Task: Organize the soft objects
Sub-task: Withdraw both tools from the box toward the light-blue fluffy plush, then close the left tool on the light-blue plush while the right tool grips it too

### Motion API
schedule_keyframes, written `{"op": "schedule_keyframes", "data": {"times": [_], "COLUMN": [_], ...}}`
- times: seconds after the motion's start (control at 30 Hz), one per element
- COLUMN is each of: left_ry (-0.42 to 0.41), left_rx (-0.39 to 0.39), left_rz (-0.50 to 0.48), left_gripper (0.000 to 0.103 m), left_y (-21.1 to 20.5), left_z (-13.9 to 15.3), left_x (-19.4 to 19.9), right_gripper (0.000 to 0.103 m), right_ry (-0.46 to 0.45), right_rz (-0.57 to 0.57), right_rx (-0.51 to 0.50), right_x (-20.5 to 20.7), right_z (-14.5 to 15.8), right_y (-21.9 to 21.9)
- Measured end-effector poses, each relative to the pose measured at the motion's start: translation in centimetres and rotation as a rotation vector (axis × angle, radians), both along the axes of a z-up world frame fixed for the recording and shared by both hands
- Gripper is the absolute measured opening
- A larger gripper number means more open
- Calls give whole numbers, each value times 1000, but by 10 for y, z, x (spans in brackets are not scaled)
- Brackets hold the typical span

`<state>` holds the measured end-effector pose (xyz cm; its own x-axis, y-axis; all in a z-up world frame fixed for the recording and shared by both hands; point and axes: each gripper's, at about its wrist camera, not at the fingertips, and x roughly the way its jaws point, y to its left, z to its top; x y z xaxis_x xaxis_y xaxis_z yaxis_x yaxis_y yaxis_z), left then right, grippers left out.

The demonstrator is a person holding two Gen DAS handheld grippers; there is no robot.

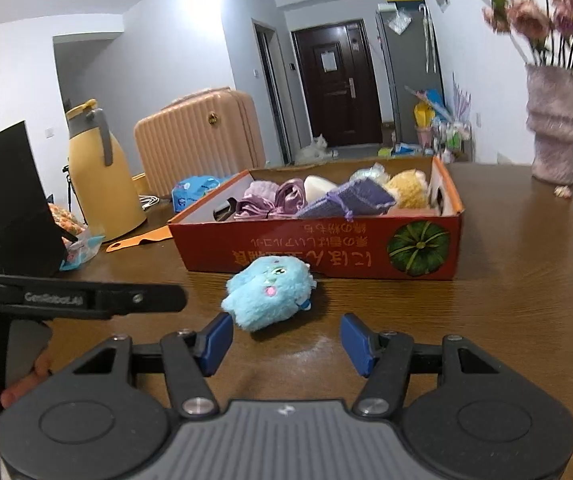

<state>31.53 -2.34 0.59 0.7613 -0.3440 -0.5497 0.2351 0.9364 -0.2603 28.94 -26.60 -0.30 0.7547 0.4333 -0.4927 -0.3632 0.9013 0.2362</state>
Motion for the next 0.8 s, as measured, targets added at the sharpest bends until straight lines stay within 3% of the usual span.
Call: {"op": "schedule_keyframes", "data": {"times": [0.13, 0.27, 0.4, 0.5, 0.63, 0.8], "left_ry": [43, 95, 174, 196, 214, 207], "left_rx": [-11, -146, -248, -310, -348, -343], "left_rz": [-6, -62, -90, -85, -76, -75], "left_gripper": [74, 65, 43, 42, 41, 43], "left_y": [-1, 7, 13, 19, 27, 28], "left_z": [-10, -22, -39, -48, -50, -50], "left_x": [42, 76, 98, 100, 103, 103], "right_gripper": [59, 58, 42, 42, 44, 45], "right_ry": [47, 71, 103, 111, 158, 146], "right_rz": [9, 20, 43, 50, 59, 63], "right_rx": [36, 75, 104, 112, 205, 195], "right_x": [31, 62, 84, 94, 106, 107], "right_z": [-12, -21, -29, -36, -46, -48], "right_y": [9, 19, 25, 29, 20, 21]}}
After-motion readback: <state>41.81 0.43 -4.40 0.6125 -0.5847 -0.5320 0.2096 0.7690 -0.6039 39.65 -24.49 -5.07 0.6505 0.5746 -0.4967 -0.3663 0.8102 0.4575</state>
